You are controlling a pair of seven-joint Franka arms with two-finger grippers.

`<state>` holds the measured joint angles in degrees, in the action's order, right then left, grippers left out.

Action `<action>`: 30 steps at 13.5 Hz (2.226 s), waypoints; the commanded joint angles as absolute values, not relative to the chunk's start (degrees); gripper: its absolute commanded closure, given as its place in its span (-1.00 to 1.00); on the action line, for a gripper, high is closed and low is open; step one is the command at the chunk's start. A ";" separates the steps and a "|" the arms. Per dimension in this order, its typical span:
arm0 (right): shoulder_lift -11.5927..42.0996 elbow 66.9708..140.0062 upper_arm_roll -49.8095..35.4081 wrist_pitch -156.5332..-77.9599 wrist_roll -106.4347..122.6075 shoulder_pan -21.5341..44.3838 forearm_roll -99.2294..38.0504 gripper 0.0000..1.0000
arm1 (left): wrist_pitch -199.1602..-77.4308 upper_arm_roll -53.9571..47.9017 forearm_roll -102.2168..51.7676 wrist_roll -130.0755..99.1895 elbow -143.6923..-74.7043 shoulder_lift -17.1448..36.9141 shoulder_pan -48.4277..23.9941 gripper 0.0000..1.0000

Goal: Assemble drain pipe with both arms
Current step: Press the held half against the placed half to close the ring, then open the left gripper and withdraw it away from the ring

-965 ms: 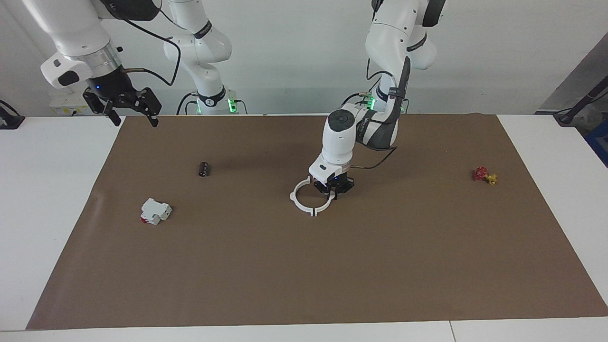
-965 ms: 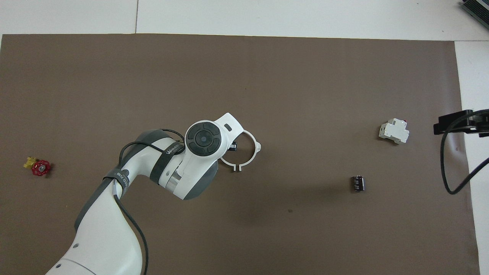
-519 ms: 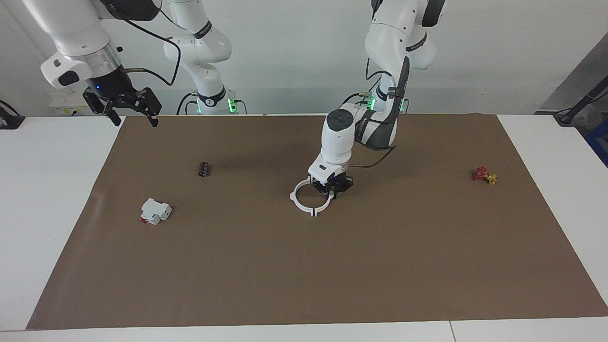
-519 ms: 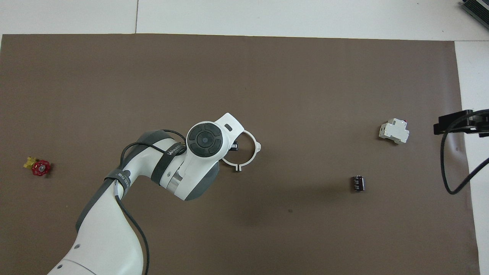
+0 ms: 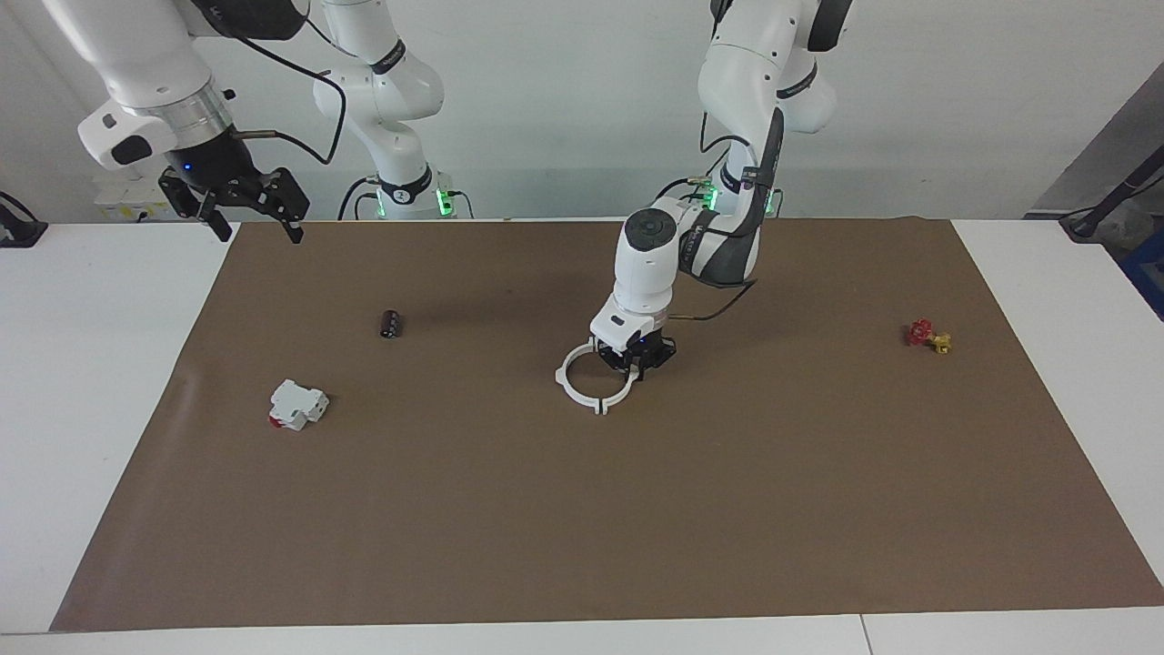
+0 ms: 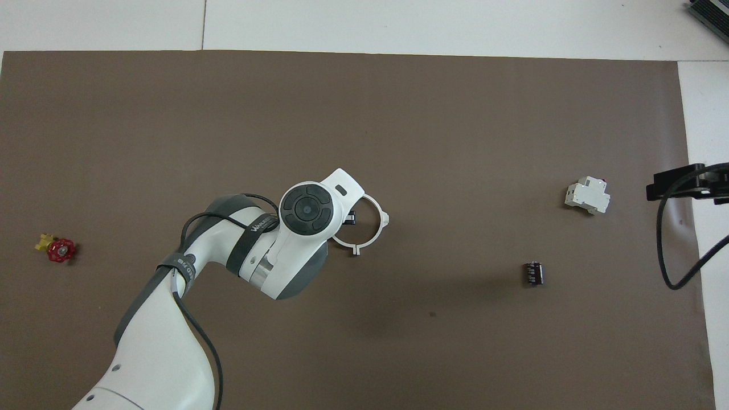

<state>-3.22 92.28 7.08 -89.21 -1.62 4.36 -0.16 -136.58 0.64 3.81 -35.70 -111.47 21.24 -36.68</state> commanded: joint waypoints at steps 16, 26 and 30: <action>-3.87 92.55 7.03 -89.65 -1.58 4.22 -1.49 -1.00 | -138.60 1.32 5.01 -36.12 -113.38 20.48 -37.88 -1.00; -3.87 92.55 7.03 -89.65 -1.58 4.22 -1.49 -1.00 | -131.23 1.14 4.83 -32.27 -112.32 11.17 -29.81 -1.00; -3.87 92.55 7.03 -89.56 -1.58 4.22 -1.49 -1.00 | -121.76 1.14 4.22 -18.66 -112.76 5.73 -21.90 -1.00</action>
<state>-3.22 92.28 7.08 -89.21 -1.62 4.36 -0.16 -126.22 1.68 3.83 -23.64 -111.03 9.56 -24.92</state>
